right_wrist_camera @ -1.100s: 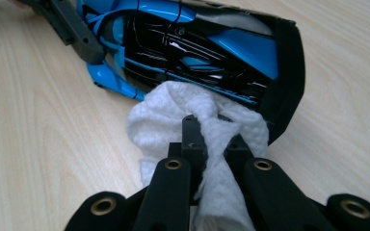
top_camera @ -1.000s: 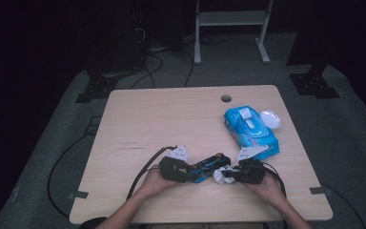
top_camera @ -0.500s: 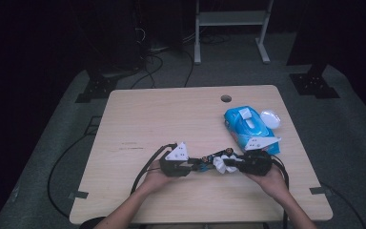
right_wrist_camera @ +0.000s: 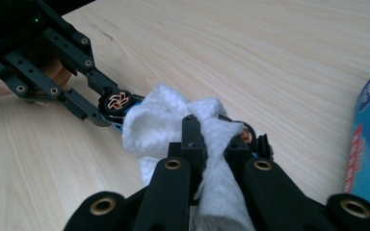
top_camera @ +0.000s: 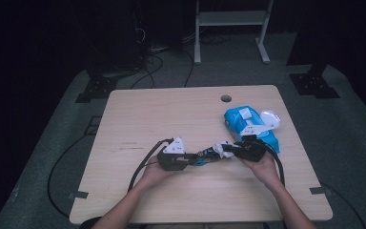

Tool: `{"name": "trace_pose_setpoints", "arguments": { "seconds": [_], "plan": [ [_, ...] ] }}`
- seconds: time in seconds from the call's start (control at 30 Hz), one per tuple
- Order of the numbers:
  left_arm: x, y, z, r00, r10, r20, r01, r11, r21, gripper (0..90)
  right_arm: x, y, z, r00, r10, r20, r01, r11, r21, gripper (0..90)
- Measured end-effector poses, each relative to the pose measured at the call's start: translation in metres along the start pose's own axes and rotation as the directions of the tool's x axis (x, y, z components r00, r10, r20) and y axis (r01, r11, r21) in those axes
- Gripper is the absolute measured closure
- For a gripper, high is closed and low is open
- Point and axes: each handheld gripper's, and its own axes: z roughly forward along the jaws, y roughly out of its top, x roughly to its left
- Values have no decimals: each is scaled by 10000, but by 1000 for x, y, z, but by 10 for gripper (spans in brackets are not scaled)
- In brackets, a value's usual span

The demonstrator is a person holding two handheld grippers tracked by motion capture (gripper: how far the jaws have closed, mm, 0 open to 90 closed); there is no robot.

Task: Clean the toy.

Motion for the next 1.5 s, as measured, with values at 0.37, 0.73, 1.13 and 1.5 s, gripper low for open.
{"name": "trace_pose_setpoints", "arguments": {
  "seconds": [0.37,0.73,1.13,1.5],
  "plan": [
    [-5,11,21,9984,-545,-139,549,9981,289,579,20,8,8,9985,-504,-221,508,9986,144,839],
    [2,2,9,9999,-135,94,132,9995,280,686,40,32,42,9942,-817,-699,840,9960,299,838],
    [8,-3,0,9993,-157,342,145,9993,337,686,38,32,45,9957,-781,-497,806,9955,502,838],
    [9,-3,-1,9992,-120,390,104,9992,393,686,36,32,46,9949,-902,-453,926,9942,552,837]
  ]
}}
